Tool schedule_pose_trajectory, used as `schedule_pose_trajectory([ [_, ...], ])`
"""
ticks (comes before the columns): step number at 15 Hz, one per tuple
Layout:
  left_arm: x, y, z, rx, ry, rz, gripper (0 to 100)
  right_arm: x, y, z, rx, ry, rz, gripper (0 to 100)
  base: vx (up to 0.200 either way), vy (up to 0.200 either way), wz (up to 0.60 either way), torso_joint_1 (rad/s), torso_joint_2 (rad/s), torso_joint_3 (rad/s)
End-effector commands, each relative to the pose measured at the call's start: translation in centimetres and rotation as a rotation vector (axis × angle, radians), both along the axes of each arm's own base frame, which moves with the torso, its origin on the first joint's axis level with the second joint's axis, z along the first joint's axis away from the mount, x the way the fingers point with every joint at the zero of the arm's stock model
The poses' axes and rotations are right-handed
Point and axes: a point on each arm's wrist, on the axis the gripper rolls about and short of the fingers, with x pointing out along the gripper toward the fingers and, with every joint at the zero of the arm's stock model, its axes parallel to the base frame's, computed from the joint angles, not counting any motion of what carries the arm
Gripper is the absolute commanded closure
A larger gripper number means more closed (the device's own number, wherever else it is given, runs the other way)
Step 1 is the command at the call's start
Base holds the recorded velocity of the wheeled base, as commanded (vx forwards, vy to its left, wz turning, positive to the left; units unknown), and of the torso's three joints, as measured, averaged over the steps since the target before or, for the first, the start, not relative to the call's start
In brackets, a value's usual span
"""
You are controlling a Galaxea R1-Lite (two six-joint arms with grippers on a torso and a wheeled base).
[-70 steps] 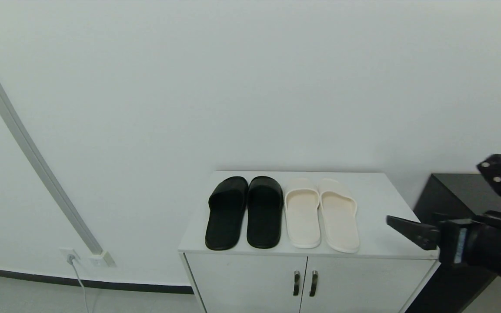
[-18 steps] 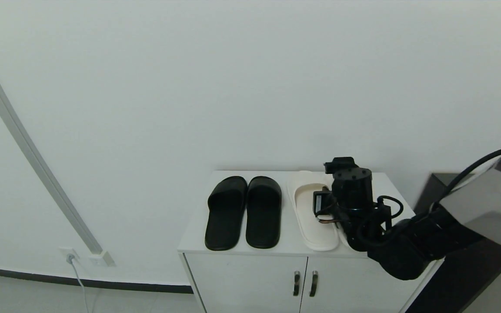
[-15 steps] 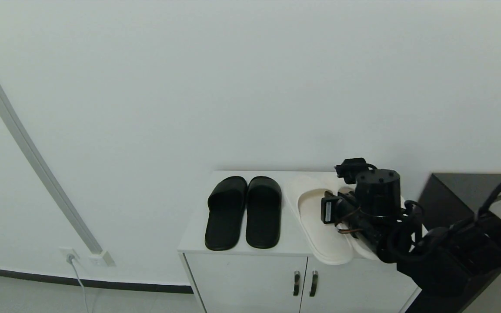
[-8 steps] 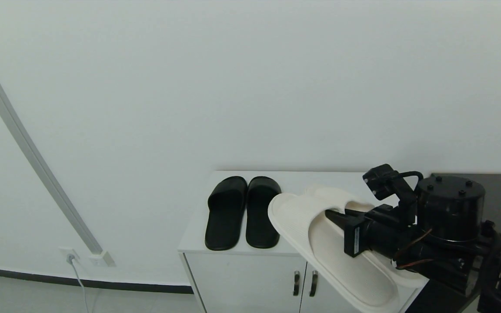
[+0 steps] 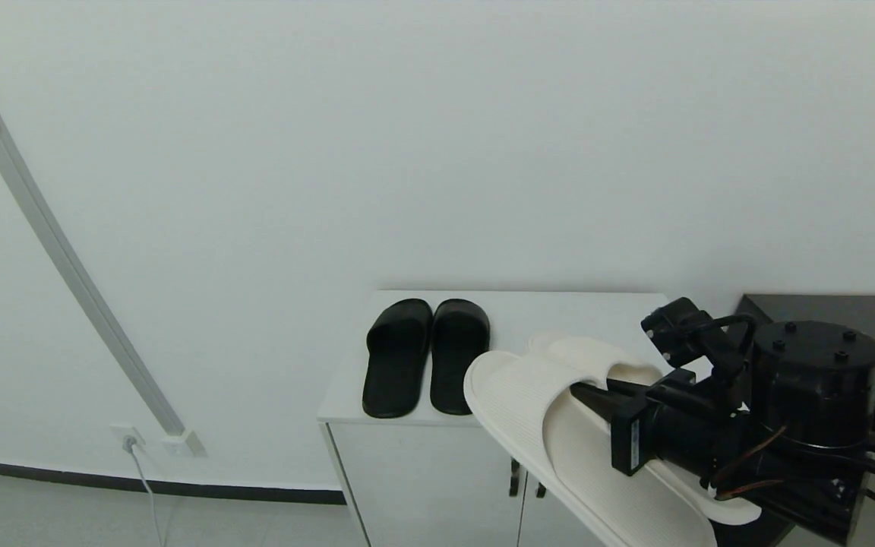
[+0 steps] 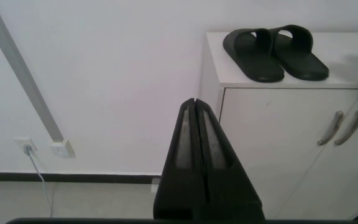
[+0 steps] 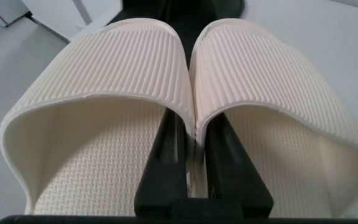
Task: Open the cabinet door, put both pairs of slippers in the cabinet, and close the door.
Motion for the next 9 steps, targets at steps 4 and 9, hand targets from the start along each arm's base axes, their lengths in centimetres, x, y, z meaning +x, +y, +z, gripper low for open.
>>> schedule_pose_trajectory([
  [4,0.01,0.00,0.00,0.000,0.001,0.001,100,-0.15,-0.09,-0.10,-0.002,0.003,0.003,100,-0.200,0.000,0.00,-0.007,0.00,0.005],
  [9,0.01,0.00,0.00,0.000,0.001,0.001,100,-0.21,-0.11,-0.08,-0.013,-0.011,0.004,100,-0.200,0.000,0.00,0.002,0.01,0.002],
])
